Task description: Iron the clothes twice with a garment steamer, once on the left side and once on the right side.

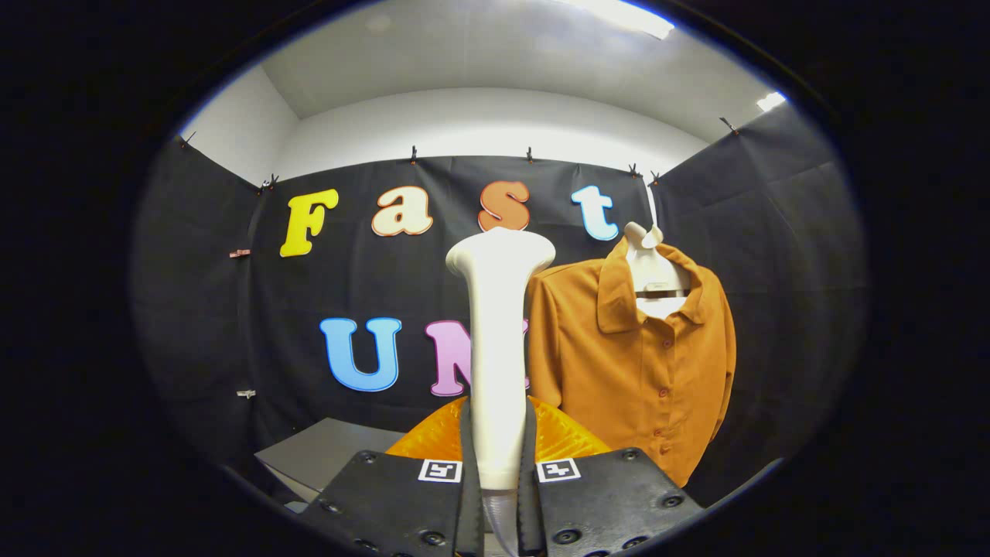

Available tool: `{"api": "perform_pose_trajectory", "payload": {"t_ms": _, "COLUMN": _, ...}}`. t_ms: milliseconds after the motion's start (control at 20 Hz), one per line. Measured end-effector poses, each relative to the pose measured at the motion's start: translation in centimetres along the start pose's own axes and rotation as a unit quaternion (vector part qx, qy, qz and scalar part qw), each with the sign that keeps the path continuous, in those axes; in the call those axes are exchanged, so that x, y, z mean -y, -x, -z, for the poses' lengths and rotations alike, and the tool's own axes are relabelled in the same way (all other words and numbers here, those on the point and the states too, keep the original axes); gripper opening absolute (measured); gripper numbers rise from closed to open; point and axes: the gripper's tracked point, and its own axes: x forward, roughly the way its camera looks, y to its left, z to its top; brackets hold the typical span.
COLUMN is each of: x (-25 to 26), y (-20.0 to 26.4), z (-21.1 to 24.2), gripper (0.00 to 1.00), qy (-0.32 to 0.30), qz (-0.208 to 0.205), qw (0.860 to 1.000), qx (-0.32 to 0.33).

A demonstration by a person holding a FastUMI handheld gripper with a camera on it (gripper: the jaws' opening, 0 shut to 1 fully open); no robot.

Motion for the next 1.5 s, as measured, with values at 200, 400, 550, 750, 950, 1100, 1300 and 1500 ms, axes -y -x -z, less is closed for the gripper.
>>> {"api": "perform_pose_trajectory", "payload": {"t_ms": 200, "x": 3.5, "y": -0.3, "z": -1.1, "gripper": 0.2, "qy": 0.007, "qz": 0.019, "qw": 0.999, "qx": 0.024}}
{"api": "perform_pose_trajectory", "payload": {"t_ms": 400, "x": 7.0, "y": -0.8, "z": -0.6, "gripper": 0.2, "qy": 0.005, "qz": 0.039, "qw": 0.999, "qx": 0.033}}
{"api": "perform_pose_trajectory", "payload": {"t_ms": 550, "x": 9.4, "y": -1.5, "z": 1.3, "gripper": 0.2, "qy": 0.007, "qz": 0.058, "qw": 0.998, "qx": 0.02}}
{"api": "perform_pose_trajectory", "payload": {"t_ms": 750, "x": 11.7, "y": -2.8, "z": 4.3, "gripper": 0.2, "qy": -0.001, "qz": 0.072, "qw": 0.997, "qx": -0.01}}
{"api": "perform_pose_trajectory", "payload": {"t_ms": 950, "x": 12.7, "y": -3.6, "z": 7.1, "gripper": 0.2, "qy": -0.001, "qz": 0.074, "qw": 0.997, "qx": -0.032}}
{"api": "perform_pose_trajectory", "payload": {"t_ms": 1100, "x": 12.6, "y": -3.7, "z": 9.2, "gripper": 0.2, "qy": 0.002, "qz": 0.071, "qw": 0.996, "qx": -0.047}}
{"api": "perform_pose_trajectory", "payload": {"t_ms": 1300, "x": 12.6, "y": -3.7, "z": 12.1, "gripper": 0.2, "qy": 0.002, "qz": 0.07, "qw": 0.995, "qx": -0.075}}
{"api": "perform_pose_trajectory", "payload": {"t_ms": 1500, "x": 12.7, "y": -3.3, "z": 14.1, "gripper": 0.21, "qy": 0.001, "qz": 0.07, "qw": 0.994, "qx": -0.089}}
